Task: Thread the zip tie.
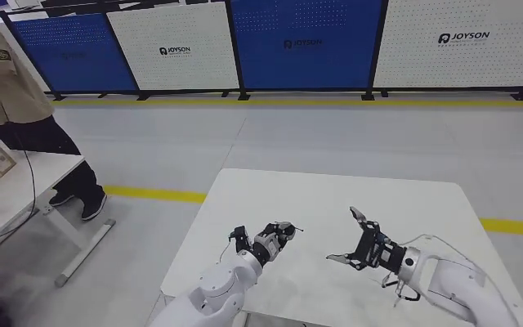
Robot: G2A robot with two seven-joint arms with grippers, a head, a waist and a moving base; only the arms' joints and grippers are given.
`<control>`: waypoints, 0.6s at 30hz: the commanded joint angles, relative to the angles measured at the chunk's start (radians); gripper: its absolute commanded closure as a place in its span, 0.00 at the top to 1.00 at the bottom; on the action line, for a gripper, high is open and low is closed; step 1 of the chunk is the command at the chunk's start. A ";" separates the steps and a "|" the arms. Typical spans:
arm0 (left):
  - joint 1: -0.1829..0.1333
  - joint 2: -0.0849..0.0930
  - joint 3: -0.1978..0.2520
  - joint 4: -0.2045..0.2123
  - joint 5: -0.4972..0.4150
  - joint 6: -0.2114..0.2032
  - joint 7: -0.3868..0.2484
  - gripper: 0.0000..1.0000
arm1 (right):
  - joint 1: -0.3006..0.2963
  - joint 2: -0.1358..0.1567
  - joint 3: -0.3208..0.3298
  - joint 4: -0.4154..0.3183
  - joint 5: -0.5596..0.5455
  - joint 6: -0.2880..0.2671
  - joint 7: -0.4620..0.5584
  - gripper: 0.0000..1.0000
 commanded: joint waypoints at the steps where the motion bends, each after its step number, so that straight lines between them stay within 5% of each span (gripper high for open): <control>1: 0.000 0.000 0.000 0.000 0.000 0.000 0.000 0.00 | 0.000 0.000 0.000 0.000 0.002 0.000 0.000 1.00; 4: 0.000 0.000 0.000 0.000 0.000 0.000 0.000 0.00 | 0.000 0.000 0.000 0.000 0.002 0.000 0.000 1.00; 11: 0.016 -0.013 0.054 0.042 0.299 -0.162 0.136 0.00 | 0.000 -0.009 -0.020 0.005 0.233 0.000 0.048 1.00; 18: 0.055 -0.011 0.061 0.022 0.447 -0.187 0.104 0.00 | 0.050 -0.003 -0.089 0.005 0.709 0.000 0.136 1.00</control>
